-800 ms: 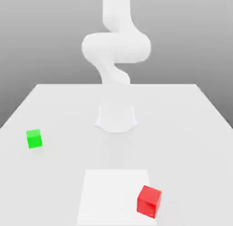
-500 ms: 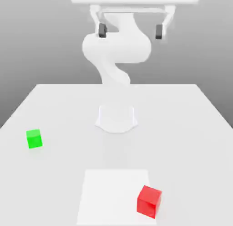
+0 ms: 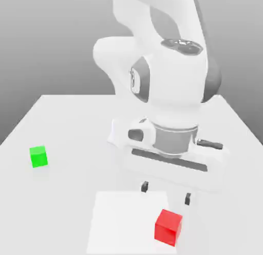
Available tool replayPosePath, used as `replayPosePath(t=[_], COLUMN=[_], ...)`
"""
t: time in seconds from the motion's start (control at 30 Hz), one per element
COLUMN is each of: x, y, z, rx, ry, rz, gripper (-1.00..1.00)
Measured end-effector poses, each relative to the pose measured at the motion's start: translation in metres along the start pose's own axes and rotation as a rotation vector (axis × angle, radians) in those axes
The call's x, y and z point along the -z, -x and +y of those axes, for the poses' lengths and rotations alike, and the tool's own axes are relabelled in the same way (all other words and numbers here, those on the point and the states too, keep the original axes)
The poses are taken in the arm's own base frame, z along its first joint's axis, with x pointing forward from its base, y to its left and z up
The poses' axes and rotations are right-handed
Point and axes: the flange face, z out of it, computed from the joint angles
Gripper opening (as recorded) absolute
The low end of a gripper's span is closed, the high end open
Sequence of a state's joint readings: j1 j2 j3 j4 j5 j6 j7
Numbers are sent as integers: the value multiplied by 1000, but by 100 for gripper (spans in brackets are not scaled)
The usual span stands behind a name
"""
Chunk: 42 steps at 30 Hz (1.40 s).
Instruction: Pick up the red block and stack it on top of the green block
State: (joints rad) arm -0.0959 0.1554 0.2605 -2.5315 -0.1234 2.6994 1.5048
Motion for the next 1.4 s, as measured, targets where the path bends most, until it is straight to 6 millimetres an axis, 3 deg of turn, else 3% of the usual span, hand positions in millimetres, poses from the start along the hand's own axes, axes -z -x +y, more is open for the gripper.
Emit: replayPosePath(t=[0.17,0.2,0.43,0.6,0.67,0.8,0.9,1.0,1.13,1.27,1.4], x=[-64,-72,-71,-19,-10,-2,5,14,23,23,-8], y=[5,5,6,3,-38,-133,-210,-258,-275,-275,-274], z=[4,5,4,4,21,81,157,242,328,410,429], rx=[-15,-14,-15,-20,-156,-512,-862,-1214,-1579,-1928,-2009], ry=[16,17,15,16,25,41,52,56,47,30,24], rz=[-16,-16,-16,-15,2,32,49,56,46,17,5], gripper=[0,-100,-100,-100,-100,-100,-100,-100,-100,-100,-100])
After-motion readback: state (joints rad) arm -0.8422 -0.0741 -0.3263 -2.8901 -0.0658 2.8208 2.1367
